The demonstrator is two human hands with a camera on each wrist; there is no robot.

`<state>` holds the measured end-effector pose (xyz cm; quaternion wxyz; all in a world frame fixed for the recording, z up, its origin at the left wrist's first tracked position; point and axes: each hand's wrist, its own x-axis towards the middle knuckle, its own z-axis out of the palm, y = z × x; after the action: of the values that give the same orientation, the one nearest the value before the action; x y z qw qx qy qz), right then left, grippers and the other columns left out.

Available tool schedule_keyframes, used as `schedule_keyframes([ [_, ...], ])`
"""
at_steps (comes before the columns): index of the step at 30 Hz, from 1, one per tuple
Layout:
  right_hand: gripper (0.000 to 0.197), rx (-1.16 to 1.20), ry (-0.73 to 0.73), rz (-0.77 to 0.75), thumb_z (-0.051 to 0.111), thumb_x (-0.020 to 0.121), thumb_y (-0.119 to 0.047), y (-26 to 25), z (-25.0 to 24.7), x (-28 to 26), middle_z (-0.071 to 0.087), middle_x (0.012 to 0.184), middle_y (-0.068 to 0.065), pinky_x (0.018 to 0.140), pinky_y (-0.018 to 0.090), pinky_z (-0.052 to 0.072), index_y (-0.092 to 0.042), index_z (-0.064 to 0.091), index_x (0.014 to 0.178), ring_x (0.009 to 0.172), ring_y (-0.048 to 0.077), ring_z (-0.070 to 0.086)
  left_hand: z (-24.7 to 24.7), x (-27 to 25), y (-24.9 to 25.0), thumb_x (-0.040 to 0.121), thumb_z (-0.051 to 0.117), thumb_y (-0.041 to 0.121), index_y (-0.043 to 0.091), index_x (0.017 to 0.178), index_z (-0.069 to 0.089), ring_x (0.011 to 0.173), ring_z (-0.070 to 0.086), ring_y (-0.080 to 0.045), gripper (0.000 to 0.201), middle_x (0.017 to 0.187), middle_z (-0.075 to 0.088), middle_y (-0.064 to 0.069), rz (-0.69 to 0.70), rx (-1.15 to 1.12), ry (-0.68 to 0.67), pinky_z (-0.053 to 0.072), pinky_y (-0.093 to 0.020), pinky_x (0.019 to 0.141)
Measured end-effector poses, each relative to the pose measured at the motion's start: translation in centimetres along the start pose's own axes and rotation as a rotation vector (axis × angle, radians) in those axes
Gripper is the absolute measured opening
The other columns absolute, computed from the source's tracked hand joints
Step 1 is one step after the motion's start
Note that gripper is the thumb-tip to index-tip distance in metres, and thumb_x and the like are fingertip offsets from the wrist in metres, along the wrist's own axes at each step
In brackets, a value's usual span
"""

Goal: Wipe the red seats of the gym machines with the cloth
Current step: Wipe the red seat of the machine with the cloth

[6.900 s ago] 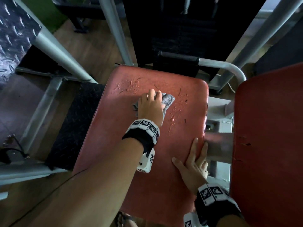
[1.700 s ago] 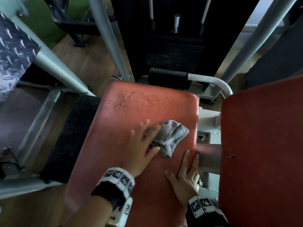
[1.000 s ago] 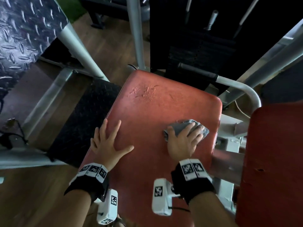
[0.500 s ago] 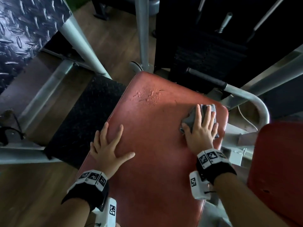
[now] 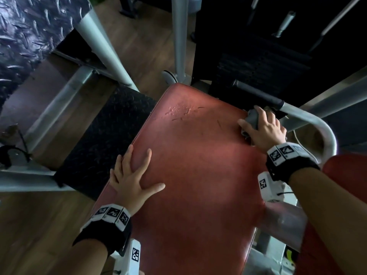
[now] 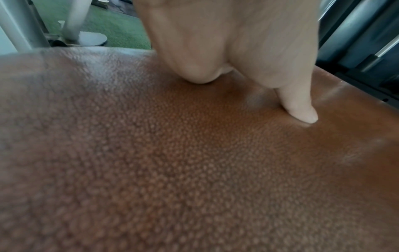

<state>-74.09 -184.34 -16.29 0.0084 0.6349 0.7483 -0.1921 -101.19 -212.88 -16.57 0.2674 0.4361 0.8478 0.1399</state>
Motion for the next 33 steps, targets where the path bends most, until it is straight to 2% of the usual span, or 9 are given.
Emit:
schedule_keyframes([
  [6, 0.071, -0.083, 0.017, -0.031, 0.044, 0.091, -0.062, -1.1, -0.1, 0.6, 0.036, 0.145, 0.014, 0.102, 0.057, 0.03, -0.028, 0.023, 0.148, 0.129, 0.039, 0.038, -0.1, 0.1, 0.2, 0.057, 0.069, 0.078, 0.068, 0.14, 0.01, 0.148, -0.015, -0.017, 0.103, 0.157, -0.019, 0.026, -0.014, -0.009, -0.01, -0.002, -0.058, 0.117],
  [9, 0.067, -0.076, -0.03, -0.043, 0.048, 0.092, -0.055, 0.8, -0.9, 0.9, 0.035, 0.144, 0.016, 0.101, 0.054, 0.034, -0.029, 0.023, 0.149, 0.128, 0.041, 0.04, -0.3, -0.1, 0.4, 0.053, 0.057, 0.085, 0.068, 0.14, 0.009, 0.148, -0.016, -0.016, 0.101, 0.156, -0.019, 0.027, -0.012, -0.007, -0.019, -0.003, -0.056, 0.116],
  [11, 0.063, 0.004, -0.054, 0.037, 0.052, 0.091, -0.05, 2.6, -1.3, 1.1, 0.039, 0.141, 0.019, 0.101, 0.051, 0.039, -0.03, 0.029, 0.147, 0.124, 0.043, 0.044, -0.3, -0.1, 0.5, 0.052, 0.053, 0.085, 0.068, 0.141, 0.011, 0.148, -0.015, -0.016, 0.1, 0.156, -0.018, 0.027, -0.017, -0.01, -0.011, -0.002, -0.057, 0.117],
  [15, 0.048, 0.207, -0.097, 0.218, 0.054, 0.082, -0.046, 4.4, -2.2, 1.4, 0.06, 0.113, 0.018, 0.084, 0.042, 0.053, -0.034, 0.049, 0.128, 0.091, 0.037, 0.062, -0.2, 0.0, 0.5, 0.05, 0.052, 0.086, 0.068, 0.14, 0.012, 0.148, -0.013, -0.017, 0.1, 0.156, -0.017, 0.028, -0.031, -0.003, -0.001, 0.001, -0.058, 0.117],
  [20, 0.036, 0.14, -0.079, 0.162, 0.046, 0.091, -0.054, 2.0, -2.3, 2.2, 0.06, 0.102, 0.013, 0.078, 0.033, 0.044, -0.026, 0.059, 0.109, 0.08, 0.029, 0.059, -0.1, -0.1, 0.5, 0.05, 0.051, 0.087, 0.068, 0.14, 0.011, 0.149, -0.012, -0.017, 0.1, 0.156, -0.017, 0.028, -0.032, 0.006, -0.001, 0.0, -0.056, 0.118],
  [24, 0.049, 0.104, -0.114, -0.006, 0.047, 0.09, -0.054, 1.0, -2.3, 2.7, 0.06, 0.122, 0.01, 0.091, 0.038, 0.049, -0.034, 0.048, 0.134, 0.103, 0.031, 0.061, -0.2, -0.1, 0.5, 0.052, 0.053, 0.085, 0.069, 0.14, 0.01, 0.148, -0.014, -0.017, 0.099, 0.156, -0.018, 0.028, -0.023, -0.003, -0.01, -0.001, -0.055, 0.117],
  [27, 0.048, 0.086, -0.159, -0.047, 0.052, 0.092, -0.044, 1.7, -3.3, 2.3, 0.061, 0.12, 0.011, 0.086, 0.041, 0.052, -0.031, 0.045, 0.138, 0.096, 0.033, 0.063, -0.2, -0.2, 0.5, 0.052, 0.053, 0.085, 0.069, 0.14, 0.01, 0.148, -0.014, -0.017, 0.099, 0.156, -0.019, 0.029, -0.012, -0.018, -0.003, -0.002, -0.056, 0.117],
  [30, 0.029, 0.093, -0.194, 0.044, 0.051, 0.095, -0.028, 2.8, -4.2, 1.9, 0.064, 0.105, 0.012, 0.08, 0.04, 0.052, -0.02, 0.057, 0.122, 0.085, 0.031, 0.062, -0.2, -0.1, 0.2, 0.052, 0.053, 0.085, 0.069, 0.14, 0.01, 0.148, -0.015, -0.017, 0.099, 0.155, -0.02, 0.028, -0.004, -0.025, 0.0, -0.003, -0.055, 0.117],
  [33, 0.021, 0.093, -0.177, 0.121, 0.044, 0.092, -0.026, 2.5, -4.3, 1.9, 0.068, 0.094, 0.014, 0.073, 0.039, 0.054, -0.02, 0.064, 0.096, 0.079, 0.034, 0.063, 0.0, 0.0, 0.2, 0.055, 0.064, 0.082, 0.069, 0.14, 0.01, 0.148, -0.016, -0.016, 0.102, 0.155, -0.02, 0.029, 0.0, -0.023, 0.011, -0.004, -0.056, 0.117],
])
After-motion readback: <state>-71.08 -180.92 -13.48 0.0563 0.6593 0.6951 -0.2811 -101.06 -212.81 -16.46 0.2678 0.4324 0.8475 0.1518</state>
